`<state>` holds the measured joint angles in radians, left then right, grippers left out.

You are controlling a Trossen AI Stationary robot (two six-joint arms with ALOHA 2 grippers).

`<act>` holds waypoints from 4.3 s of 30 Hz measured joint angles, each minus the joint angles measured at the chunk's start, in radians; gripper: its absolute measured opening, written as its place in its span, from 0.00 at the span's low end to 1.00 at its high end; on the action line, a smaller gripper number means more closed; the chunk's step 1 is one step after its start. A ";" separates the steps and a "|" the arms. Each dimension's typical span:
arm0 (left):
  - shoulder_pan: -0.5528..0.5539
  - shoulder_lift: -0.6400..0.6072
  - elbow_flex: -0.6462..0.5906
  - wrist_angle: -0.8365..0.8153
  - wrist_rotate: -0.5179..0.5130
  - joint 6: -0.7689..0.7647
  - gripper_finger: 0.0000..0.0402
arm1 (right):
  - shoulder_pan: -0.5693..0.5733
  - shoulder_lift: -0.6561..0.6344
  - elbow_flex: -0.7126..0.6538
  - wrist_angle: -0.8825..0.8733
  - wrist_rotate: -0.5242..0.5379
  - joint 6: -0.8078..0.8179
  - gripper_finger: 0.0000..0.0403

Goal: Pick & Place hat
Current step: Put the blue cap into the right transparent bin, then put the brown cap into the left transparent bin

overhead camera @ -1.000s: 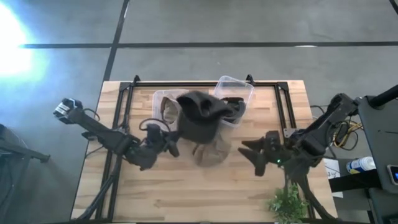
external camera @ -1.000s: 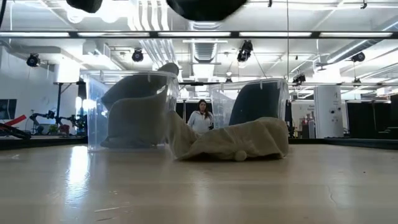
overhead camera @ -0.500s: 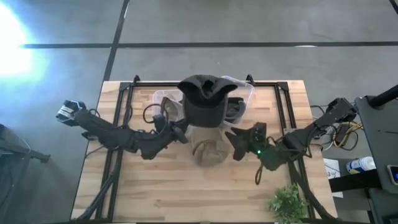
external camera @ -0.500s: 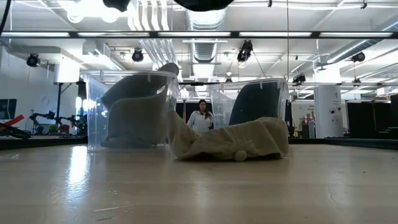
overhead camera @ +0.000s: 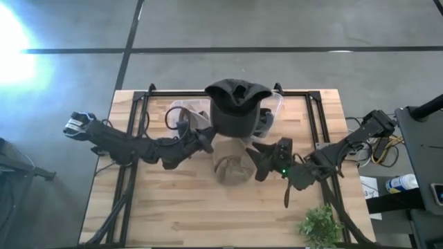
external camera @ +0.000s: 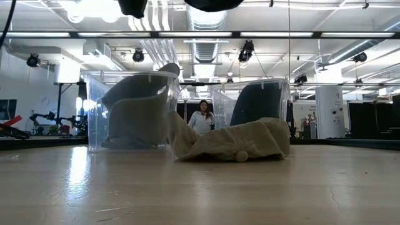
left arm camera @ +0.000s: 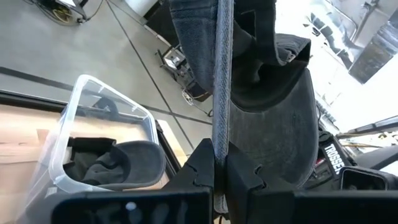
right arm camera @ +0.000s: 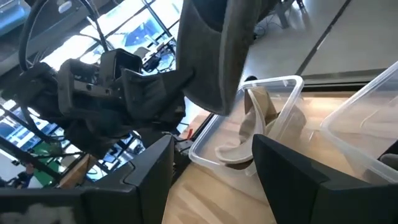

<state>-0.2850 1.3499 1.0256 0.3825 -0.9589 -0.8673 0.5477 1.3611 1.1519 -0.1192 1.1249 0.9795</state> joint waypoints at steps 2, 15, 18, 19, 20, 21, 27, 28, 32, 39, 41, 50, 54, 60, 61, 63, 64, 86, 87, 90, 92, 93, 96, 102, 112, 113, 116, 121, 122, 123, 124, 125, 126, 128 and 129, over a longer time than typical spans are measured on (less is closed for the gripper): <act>0.010 0.000 0.000 -0.001 0.018 0.002 0.03 | -0.014 -0.001 0.000 0.004 0.000 0.004 0.53; 0.013 0.000 0.000 -0.011 0.098 0.004 0.03 | -0.147 0.000 0.000 0.095 -0.084 -0.072 0.50; 0.013 0.000 0.000 -0.011 0.098 0.022 0.03 | -0.181 0.000 0.000 0.094 -0.161 -0.072 0.40; 0.012 0.000 0.000 -0.011 0.100 0.029 0.03 | -0.190 0.000 0.000 0.094 -0.183 -0.072 0.36; 0.012 0.000 0.000 -0.013 0.106 0.029 0.04 | -0.196 0.000 0.000 0.094 -0.199 -0.075 0.31; 0.012 0.000 0.000 -0.015 0.112 0.027 0.04 | -0.202 0.000 0.000 0.092 -0.206 -0.081 0.25; 0.008 -0.001 0.002 -0.114 0.147 0.056 0.17 | -0.233 -0.056 0.006 -0.032 -0.221 -0.104 0.05; 0.006 -0.003 0.002 -0.148 0.157 0.054 0.20 | -0.239 -0.074 0.008 -0.078 -0.225 -0.089 0.05; -0.002 -0.008 0.002 -0.279 0.186 0.017 0.29 | -0.286 -0.165 0.038 -0.311 -0.240 -0.005 0.04; -0.020 -0.008 0.002 -0.331 0.436 0.102 0.33 | -0.610 -0.271 0.075 -0.708 -0.669 0.140 0.04; -0.026 -0.007 0.002 -0.332 0.461 0.131 0.33 | -0.752 -0.275 0.074 -0.728 -0.866 0.108 0.04; -0.025 -0.007 0.002 -0.332 0.464 0.136 0.34 | -1.176 -0.118 0.068 -0.885 -1.425 -0.043 0.03; -0.025 -0.007 0.002 -0.332 0.464 0.135 0.34 | -1.208 -0.018 0.068 -0.966 -1.492 -0.071 0.05; -0.025 -0.007 0.001 -0.332 0.464 0.135 0.34 | -1.206 0.112 0.082 -0.940 -1.602 -0.075 0.12; -0.025 -0.007 0.001 -0.332 0.464 0.135 0.34 | -1.206 0.130 0.088 -0.939 -1.603 -0.080 0.14; -0.025 -0.007 0.001 -0.332 0.463 0.137 0.34 | -1.204 0.166 0.099 -0.940 -1.601 -0.097 0.16; -0.025 -0.007 0.001 -0.332 0.462 0.137 0.34 | -1.200 0.181 0.107 -0.939 -1.595 -0.105 0.17; -0.036 -0.006 0.000 -0.386 0.461 0.165 0.34 | -1.054 0.067 0.312 -1.050 -1.205 -0.313 0.53; -0.038 -0.006 0.000 -0.397 0.461 0.175 0.34 | -1.031 0.040 0.314 -1.053 -1.176 -0.323 0.53; -0.048 -0.006 0.000 -0.435 0.468 0.223 0.34 | -0.931 -0.048 0.313 -1.051 -1.096 -0.352 0.54; -0.059 -0.001 0.000 -0.449 0.471 0.263 0.34 | -0.839 -0.098 0.307 -1.050 -1.049 -0.355 0.54; -0.067 0.003 0.000 -0.450 0.476 0.291 0.34 | -0.785 -0.118 0.304 -1.051 -1.027 -0.353 0.54; -0.092 0.028 0.000 -0.439 0.498 0.402 0.34 | -0.599 -0.152 0.294 -1.051 -0.941 -0.287 0.54; -0.135 0.139 0.020 -0.429 0.502 0.534 0.34 | -0.248 -0.112 0.233 -1.049 -0.753 -0.071 0.54; -0.117 0.424 0.166 -0.479 0.407 0.470 0.33 | 0.042 0.098 0.062 -0.952 -0.729 0.383 0.54; -0.114 0.455 0.189 -0.501 0.379 0.458 0.33 | 0.057 0.120 0.052 -0.931 -0.728 0.413 0.54; -0.106 0.541 0.247 -0.574 0.288 0.446 0.32 | 0.097 0.174 0.040 -0.887 -0.701 0.512 0.53; -0.100 0.668 0.312 -0.605 0.241 0.427 0.32 | 0.150 0.223 0.043 -0.876 -0.589 0.661 0.50; -0.100 0.691 0.318 -0.605 0.253 0.410 0.33 | 0.155 0.226 0.046 -0.874 -0.569 0.677 0.49; -0.100 0.712 0.323 -0.606 0.271 0.386 0.33 | 0.158 0.226 0.048 -0.871 -0.554 0.686 0.49; -0.100 0.734 0.330 -0.611 0.295 0.355 0.33 | 0.162 0.226 0.048 -0.870 -0.541 0.690 0.48; -0.100 0.750 0.334 -0.608 0.326 0.321 0.33 | 0.162 0.224 0.048 -0.866 -0.535 0.690 0.48; -0.100 0.763 0.335 -0.605 0.357 0.280 0.33 | 0.162 0.222 0.048 -0.864 -0.533 0.690 0.48; -0.105 0.777 0.346 -0.595 0.440 0.193 0.33 | 0.162 0.217 0.048 -0.864 -0.530 0.689 0.48; -0.112 0.781 0.347 -0.592 0.470 0.151 0.33 | 0.162 0.212 0.048 -0.865 -0.529 0.685 0.48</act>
<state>-0.3974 2.1307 1.3726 -0.2093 -0.4885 -0.7159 0.7101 1.5728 1.1999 -0.9846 0.5964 1.6646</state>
